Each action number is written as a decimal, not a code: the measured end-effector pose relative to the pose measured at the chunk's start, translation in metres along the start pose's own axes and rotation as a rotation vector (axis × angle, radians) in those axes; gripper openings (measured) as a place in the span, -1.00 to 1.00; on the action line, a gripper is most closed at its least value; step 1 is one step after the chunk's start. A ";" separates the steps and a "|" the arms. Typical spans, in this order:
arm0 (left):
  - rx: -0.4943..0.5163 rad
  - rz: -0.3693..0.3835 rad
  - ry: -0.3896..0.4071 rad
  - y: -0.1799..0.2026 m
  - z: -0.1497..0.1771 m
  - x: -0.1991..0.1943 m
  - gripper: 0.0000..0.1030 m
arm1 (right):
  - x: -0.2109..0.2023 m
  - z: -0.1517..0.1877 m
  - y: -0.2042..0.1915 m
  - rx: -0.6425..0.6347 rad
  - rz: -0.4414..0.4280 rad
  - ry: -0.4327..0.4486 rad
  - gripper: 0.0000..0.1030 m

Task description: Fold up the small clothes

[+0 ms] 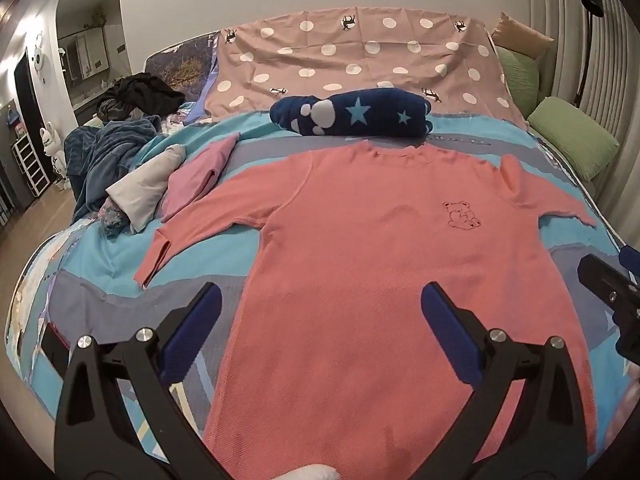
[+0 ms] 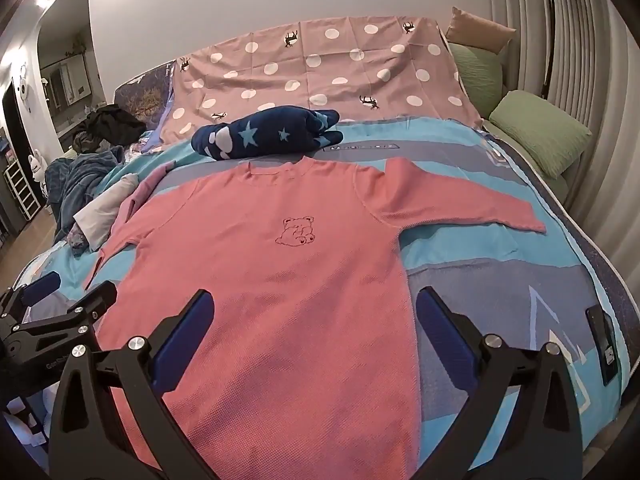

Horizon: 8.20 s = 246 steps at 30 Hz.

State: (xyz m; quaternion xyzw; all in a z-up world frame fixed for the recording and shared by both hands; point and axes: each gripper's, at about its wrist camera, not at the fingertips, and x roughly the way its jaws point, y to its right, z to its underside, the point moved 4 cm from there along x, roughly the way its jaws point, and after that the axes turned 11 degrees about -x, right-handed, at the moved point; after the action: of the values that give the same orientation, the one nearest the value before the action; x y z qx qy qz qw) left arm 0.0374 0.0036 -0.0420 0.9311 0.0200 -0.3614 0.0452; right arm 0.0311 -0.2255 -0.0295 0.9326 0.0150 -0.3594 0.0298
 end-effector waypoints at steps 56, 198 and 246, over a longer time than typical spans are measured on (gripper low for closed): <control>-0.018 -0.007 -0.047 -0.009 0.014 0.015 0.96 | 0.010 0.005 -0.008 -0.001 -0.020 -0.047 0.97; 0.103 0.663 -0.316 0.174 -0.067 0.139 -0.97 | 0.222 -0.129 0.055 0.005 -0.258 -0.187 -0.89; -0.234 0.210 -0.142 -0.076 -0.075 0.163 -0.89 | 0.186 -0.058 0.064 0.088 -0.332 -0.218 -0.56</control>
State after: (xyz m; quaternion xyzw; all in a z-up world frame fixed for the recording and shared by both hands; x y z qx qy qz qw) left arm 0.2025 0.0876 -0.1021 0.8886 -0.0389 -0.4148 0.1920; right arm 0.2107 -0.2844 -0.1088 0.8732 0.1493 -0.4587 -0.0694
